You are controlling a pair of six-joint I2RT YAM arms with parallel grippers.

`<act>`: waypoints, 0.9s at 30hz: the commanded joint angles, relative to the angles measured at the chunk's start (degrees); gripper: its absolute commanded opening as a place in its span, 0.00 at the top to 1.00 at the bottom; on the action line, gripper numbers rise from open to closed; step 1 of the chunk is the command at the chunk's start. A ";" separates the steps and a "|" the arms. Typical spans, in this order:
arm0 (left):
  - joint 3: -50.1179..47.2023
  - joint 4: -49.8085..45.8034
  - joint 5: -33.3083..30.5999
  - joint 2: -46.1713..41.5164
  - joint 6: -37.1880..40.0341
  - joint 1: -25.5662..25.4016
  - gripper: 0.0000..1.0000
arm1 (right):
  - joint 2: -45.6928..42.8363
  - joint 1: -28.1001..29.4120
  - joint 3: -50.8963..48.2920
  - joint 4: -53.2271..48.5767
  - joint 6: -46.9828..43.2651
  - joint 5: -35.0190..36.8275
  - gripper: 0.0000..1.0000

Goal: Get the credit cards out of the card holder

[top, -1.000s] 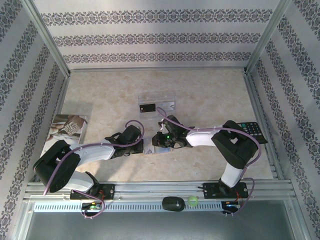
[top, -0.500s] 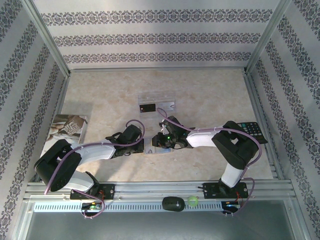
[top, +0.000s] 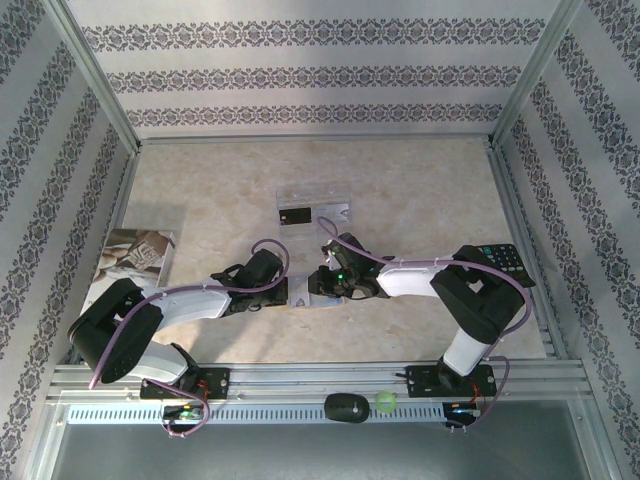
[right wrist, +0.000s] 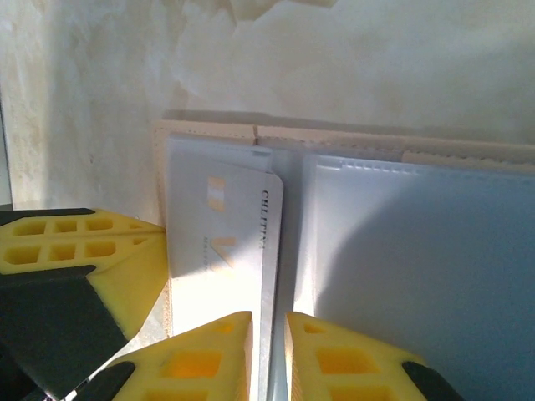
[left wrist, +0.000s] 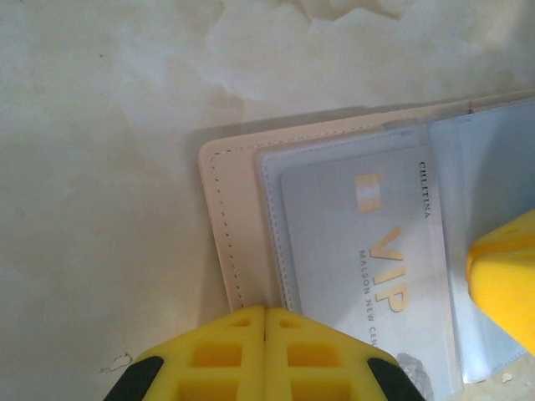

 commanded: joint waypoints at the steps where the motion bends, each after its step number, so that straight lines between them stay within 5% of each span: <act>1: -2.36 -1.35 0.52 2.90 0.52 0.71 1.00 | 1.60 -0.22 1.15 0.34 0.05 -0.66 0.81; 13: -2.37 -0.28 1.30 3.82 0.29 0.96 1.00 | 3.38 -0.10 1.36 2.26 1.35 -2.31 0.80; 23: -2.66 -0.32 1.22 3.52 0.12 1.14 1.00 | 2.14 -0.44 -0.34 3.36 1.95 -1.05 1.00; 27: -2.90 -0.36 1.30 3.41 0.10 1.31 1.00 | 0.12 -0.85 -2.25 3.19 2.48 1.12 1.00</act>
